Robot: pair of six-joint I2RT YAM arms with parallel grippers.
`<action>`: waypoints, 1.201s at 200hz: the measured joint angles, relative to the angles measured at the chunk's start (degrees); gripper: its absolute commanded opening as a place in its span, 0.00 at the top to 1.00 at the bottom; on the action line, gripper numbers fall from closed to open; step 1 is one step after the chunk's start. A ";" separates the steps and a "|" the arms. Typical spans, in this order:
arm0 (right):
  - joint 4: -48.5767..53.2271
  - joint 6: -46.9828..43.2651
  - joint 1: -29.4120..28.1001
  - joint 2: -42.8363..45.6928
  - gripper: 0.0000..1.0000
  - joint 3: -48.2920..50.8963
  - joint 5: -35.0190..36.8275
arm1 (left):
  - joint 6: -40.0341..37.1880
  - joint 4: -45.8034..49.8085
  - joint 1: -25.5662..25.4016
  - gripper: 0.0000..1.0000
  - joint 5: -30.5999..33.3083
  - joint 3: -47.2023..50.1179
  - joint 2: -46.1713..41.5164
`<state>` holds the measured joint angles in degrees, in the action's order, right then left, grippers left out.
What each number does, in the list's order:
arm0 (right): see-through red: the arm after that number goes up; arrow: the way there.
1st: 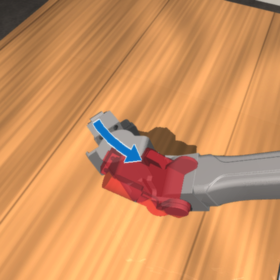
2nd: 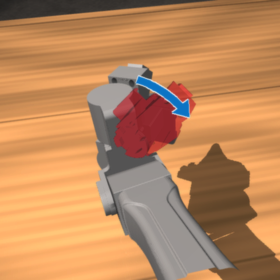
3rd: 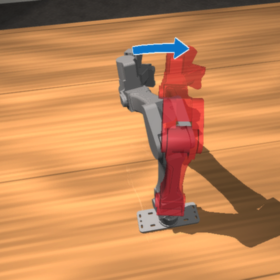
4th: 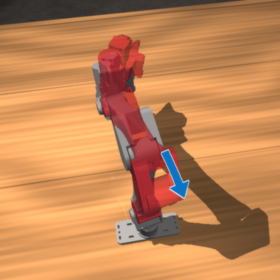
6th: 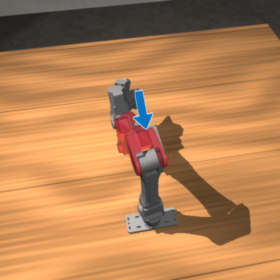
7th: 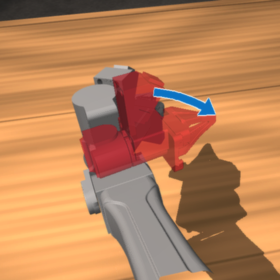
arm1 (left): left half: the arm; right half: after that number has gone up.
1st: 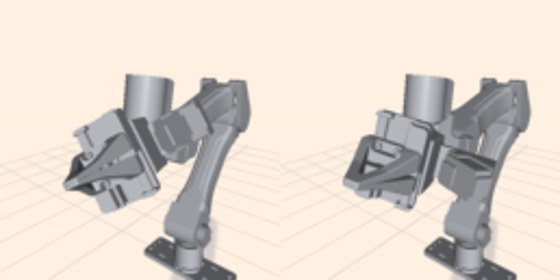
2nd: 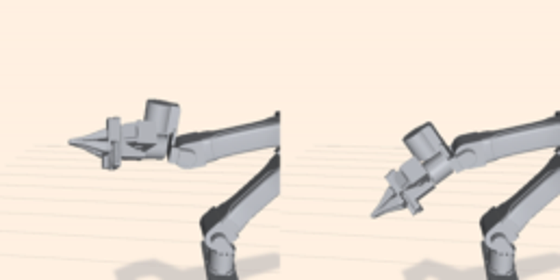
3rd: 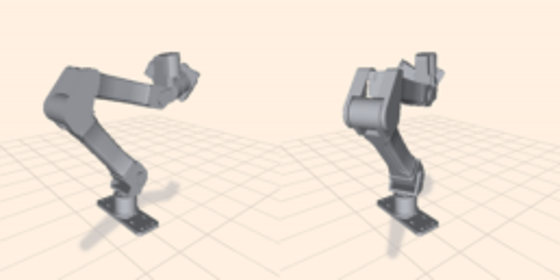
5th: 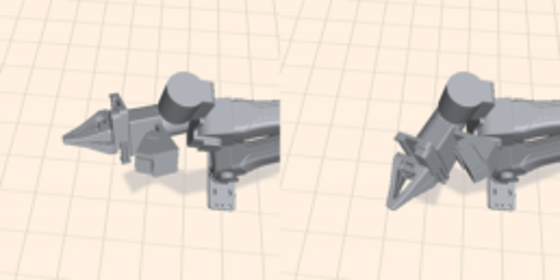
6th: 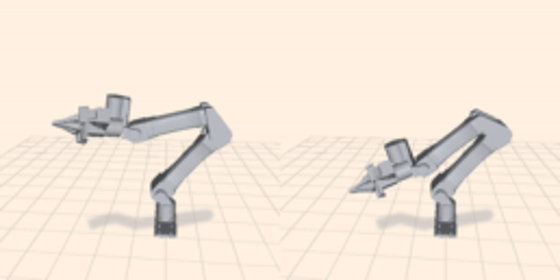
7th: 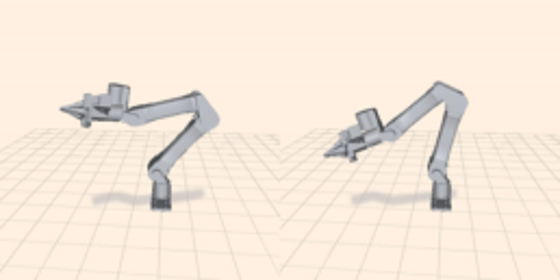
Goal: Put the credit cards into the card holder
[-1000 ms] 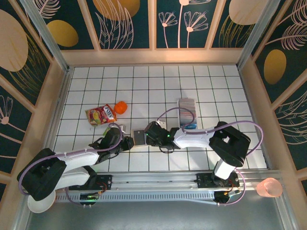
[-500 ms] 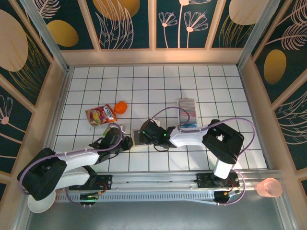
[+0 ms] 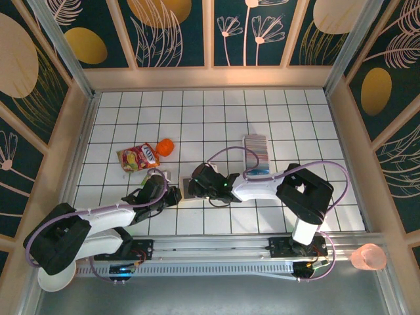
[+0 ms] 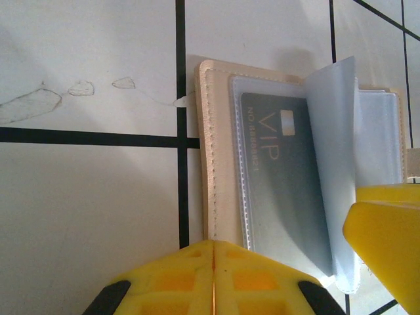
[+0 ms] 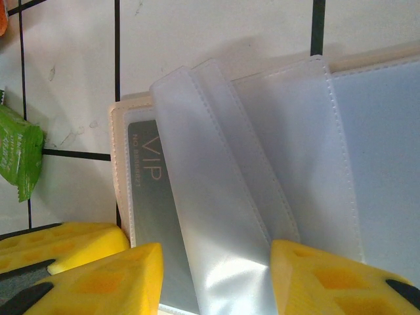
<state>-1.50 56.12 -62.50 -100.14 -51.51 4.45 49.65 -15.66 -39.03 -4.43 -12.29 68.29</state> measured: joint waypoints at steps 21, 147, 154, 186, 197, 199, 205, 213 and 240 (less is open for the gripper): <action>0.04 0.37 -0.04 0.26 0.54 0.00 0.26 | 0.13 0.02 0.00 0.93 0.39 0.11 -0.22; -1.97 1.53 -0.09 2.12 0.55 0.00 -0.44 | 0.79 0.07 0.00 0.94 0.46 0.81 -1.66; -2.25 1.68 -0.09 2.12 0.55 0.02 -0.48 | 0.81 0.04 0.00 0.94 0.46 0.85 -1.88; -3.61 2.12 -0.09 2.12 0.55 0.02 -1.31 | 0.85 0.04 0.00 0.94 0.52 0.96 -2.71; -3.96 2.36 -0.09 2.12 0.55 0.02 -1.55 | 1.01 0.04 0.00 0.94 0.63 1.07 -2.97; -4.00 2.38 -0.09 2.12 0.55 0.02 -1.55 | 1.01 0.07 0.00 0.94 0.63 1.11 -3.02; -4.22 2.56 -0.09 2.12 0.55 0.02 -1.60 | 1.03 0.07 0.00 0.94 0.66 1.18 -3.19; -4.55 2.62 -0.09 2.12 0.55 0.02 -1.81 | 1.07 0.09 0.00 0.94 0.72 1.33 -3.52; -5.99 2.80 -0.11 2.03 0.55 0.02 -2.64 | 1.46 0.57 0.00 0.94 1.55 1.88 -5.40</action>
<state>-7.49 58.92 -62.61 -98.10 -51.48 1.80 51.11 -15.09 -39.03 -2.87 -10.41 62.89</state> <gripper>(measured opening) 0.452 0.060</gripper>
